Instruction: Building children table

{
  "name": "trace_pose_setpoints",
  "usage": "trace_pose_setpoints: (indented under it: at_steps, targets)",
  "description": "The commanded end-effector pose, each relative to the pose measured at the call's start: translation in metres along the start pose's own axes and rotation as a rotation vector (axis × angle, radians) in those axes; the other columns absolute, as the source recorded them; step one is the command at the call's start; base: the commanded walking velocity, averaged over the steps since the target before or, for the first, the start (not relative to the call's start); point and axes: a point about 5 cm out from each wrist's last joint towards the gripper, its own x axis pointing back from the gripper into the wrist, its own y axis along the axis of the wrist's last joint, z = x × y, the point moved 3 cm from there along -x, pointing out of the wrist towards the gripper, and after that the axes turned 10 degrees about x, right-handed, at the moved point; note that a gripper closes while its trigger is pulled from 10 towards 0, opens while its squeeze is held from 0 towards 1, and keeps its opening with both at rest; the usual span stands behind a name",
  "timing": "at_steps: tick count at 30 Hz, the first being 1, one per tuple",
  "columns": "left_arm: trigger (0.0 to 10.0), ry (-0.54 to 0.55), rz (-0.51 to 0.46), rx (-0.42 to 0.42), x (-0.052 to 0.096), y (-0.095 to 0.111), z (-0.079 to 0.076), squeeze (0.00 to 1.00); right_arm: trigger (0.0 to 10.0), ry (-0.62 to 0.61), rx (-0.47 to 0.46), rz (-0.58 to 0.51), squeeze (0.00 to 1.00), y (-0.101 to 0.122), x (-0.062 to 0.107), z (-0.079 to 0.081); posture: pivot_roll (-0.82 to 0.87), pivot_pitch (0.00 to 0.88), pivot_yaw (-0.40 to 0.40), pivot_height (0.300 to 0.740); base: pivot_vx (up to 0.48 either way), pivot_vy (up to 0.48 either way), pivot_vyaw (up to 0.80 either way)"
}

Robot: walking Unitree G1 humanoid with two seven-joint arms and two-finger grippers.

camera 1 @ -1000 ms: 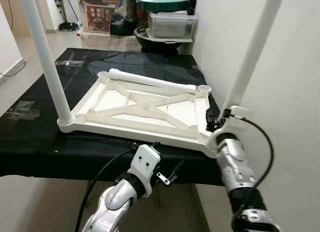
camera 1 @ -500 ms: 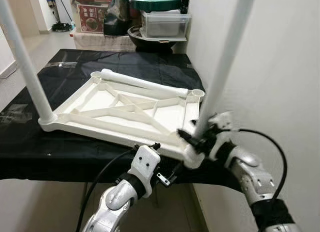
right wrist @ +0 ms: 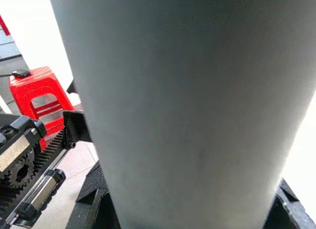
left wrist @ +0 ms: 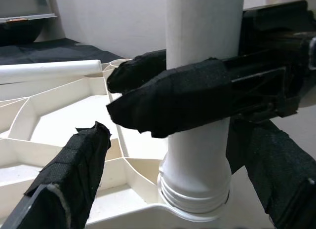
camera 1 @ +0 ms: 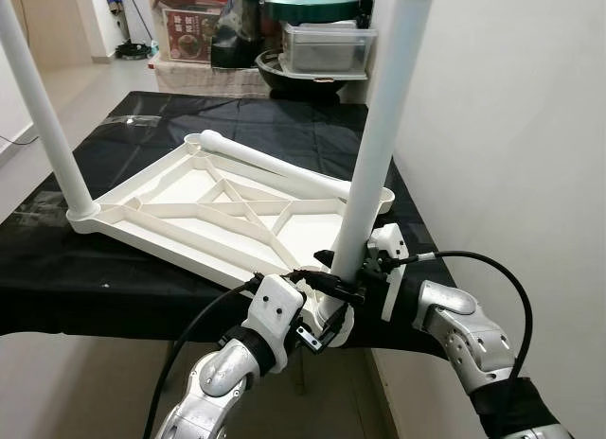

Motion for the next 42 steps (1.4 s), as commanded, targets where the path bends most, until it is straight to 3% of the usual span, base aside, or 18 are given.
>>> trace_pose_setpoints:
  at_steps: [1,4,6,9,12,15,16,18,21,30,31,32,33,36,37,39,40,42]
  targets:
    - [10.0,-0.011,0.007,0.000,-0.001,-0.002,-0.001,0.00,0.0,-0.090,-0.005,0.008,0.00,-0.002,-0.003,-0.010,0.17,0.000,-0.086,0.740,0.000,0.000,0.00]
    - [10.0,-0.011,0.007,0.000,-0.001,-0.002,-0.001,0.00,0.0,-0.174,0.002,0.025,0.00,-0.005,-0.002,-0.021,0.17,0.000,-0.086,0.740,0.000,0.000,0.00]
    - [10.0,-0.013,0.008,0.001,-0.001,-0.002,-0.001,0.00,0.0,-0.363,-0.014,0.049,0.00,-0.008,0.003,-0.044,0.17,0.000,-0.086,0.740,0.000,0.000,0.00]
    - [10.0,-0.013,0.008,0.001,-0.001,-0.002,-0.001,0.00,0.0,-0.448,-0.035,0.055,0.00,-0.009,0.007,-0.054,0.16,0.000,-0.084,0.740,0.000,0.000,0.00]
    - [10.0,-0.015,0.008,0.002,-0.001,-0.002,-0.002,0.00,0.0,-0.816,-0.110,0.089,0.00,-0.018,0.027,-0.090,0.16,0.000,-0.084,0.740,0.000,0.000,0.00]
    - [10.0,-0.015,0.008,0.002,-0.001,-0.001,-0.002,0.00,0.0,-1.067,-0.146,0.106,0.00,-0.021,0.045,-0.106,0.16,0.000,-0.083,0.740,0.000,0.000,0.00]
    - [10.0,-0.015,0.008,0.002,-0.001,-0.001,-0.002,0.00,0.0,-1.067,-0.146,0.106,0.00,-0.021,0.045,-0.106,0.16,0.000,-0.083,0.740,0.000,0.000,0.00]
    - [10.0,-0.016,0.008,0.002,-0.001,-0.001,-0.002,0.00,0.0,-1.304,-0.232,0.106,0.00,-0.027,0.065,-0.113,0.16,0.000,-0.080,0.740,0.000,0.000,0.00]
    - [10.0,-0.017,0.009,0.002,-0.002,-0.001,-0.002,0.00,0.0,-1.477,-0.248,0.122,0.00,-0.031,0.077,-0.111,0.16,0.000,-0.082,0.740,0.000,0.000,0.00]
    - [10.0,-0.017,0.009,0.003,-0.002,-0.002,-0.003,0.00,0.0,-1.606,-0.289,0.117,0.00,-0.037,0.070,-0.101,0.16,0.000,-0.084,0.740,0.000,0.000,0.00]
    - [10.0,-0.016,0.010,0.003,-0.002,-0.002,-0.003,0.00,10.0,-1.568,-0.278,0.098,0.00,-0.033,0.061,-0.100,0.16,0.000,-0.084,0.740,0.000,0.000,0.00]
    - [10.0,-0.016,0.011,0.003,-0.002,-0.002,-0.002,0.00,10.0,-1.523,-0.276,0.063,0.00,-0.029,0.051,-0.098,0.16,0.000,-0.084,0.740,0.000,0.000,0.00]
    - [10.0,-0.016,0.011,0.004,-0.002,-0.002,-0.002,0.00,10.0,-1.493,-0.245,0.046,1.00,-0.025,0.046,-0.097,0.16,0.000,-0.085,0.740,0.000,0.000,0.00]
    - [10.0,-0.017,0.011,0.003,-0.001,-0.002,-0.002,0.00,10.0,-1.469,-0.187,0.016,1.00,-0.017,0.043,-0.098,0.16,0.000,-0.085,0.740,0.000,0.000,0.00]
    - [10.0,-0.017,0.011,0.004,-0.001,-0.002,-0.002,0.00,10.0,-1.445,-0.174,-0.014,0.00,-0.013,0.043,-0.099,0.16,0.000,-0.085,0.740,0.000,0.000,0.00]
    - [10.0,-0.017,0.011,0.004,-0.001,-0.002,-0.002,0.00,10.0,-1.429,-0.172,-0.037,0.00,-0.011,0.043,-0.100,0.16,0.000,-0.085,0.740,0.000,0.000,0.00]
    - [10.0,-0.017,0.011,0.003,-0.001,-0.002,-0.003,0.00,10.0,-1.321,-0.163,-0.119,0.00,-0.003,0.044,-0.103,0.16,0.000,-0.087,0.740,0.000,0.000,0.00]
    - [10.0,-0.017,0.010,0.003,-0.001,-0.002,-0.003,0.00,10.0,-1.282,-0.161,-0.145,0.00,-0.001,0.045,-0.104,0.16,0.000,-0.087,0.740,0.000,0.000,0.00]
